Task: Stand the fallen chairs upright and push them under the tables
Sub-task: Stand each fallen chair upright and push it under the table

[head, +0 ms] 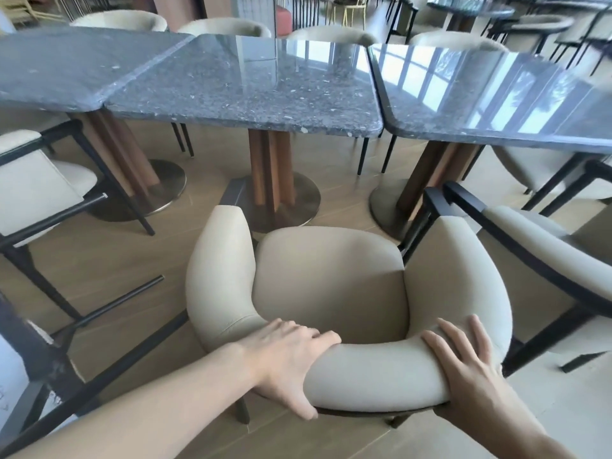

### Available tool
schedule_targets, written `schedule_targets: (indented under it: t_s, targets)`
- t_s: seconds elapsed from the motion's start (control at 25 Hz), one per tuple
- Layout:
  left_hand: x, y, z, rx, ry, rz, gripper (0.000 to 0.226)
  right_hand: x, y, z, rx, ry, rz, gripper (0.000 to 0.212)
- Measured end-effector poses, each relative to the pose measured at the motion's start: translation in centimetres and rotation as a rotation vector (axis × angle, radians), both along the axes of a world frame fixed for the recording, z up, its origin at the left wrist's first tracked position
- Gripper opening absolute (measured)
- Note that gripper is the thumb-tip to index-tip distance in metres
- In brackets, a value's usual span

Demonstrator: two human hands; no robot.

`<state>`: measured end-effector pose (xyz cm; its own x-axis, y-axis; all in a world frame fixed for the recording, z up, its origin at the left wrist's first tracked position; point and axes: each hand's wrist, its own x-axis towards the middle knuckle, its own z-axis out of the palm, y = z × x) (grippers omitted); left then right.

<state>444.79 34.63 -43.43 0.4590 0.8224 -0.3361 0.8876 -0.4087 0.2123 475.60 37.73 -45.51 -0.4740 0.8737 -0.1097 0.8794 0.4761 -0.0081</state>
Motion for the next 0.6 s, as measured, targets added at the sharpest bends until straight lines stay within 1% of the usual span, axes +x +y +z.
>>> schedule_targets:
  t_s: [0.08,0.2,0.4,0.6]
  targets:
    - [0.6,1.4,-0.2,0.029,-0.008,0.001,0.093,0.5,1.9,0.0,-0.020,-0.015,-0.008,0.105]
    - [0.3,4.1,0.2,0.031,0.034,-0.008,0.089,0.2,4.7,0.8,-0.027,-0.030,-0.020,0.092]
    - [-2.2,7.8,1.2,-0.030,0.064,-0.018,0.092,-2.2,8.0,0.5,-0.007,-0.055,-0.028,0.088]
    - [-5.2,11.2,2.1,-0.060,0.104,-0.002,0.091,-5.6,11.1,0.3,0.012,-0.111,-0.067,0.086]
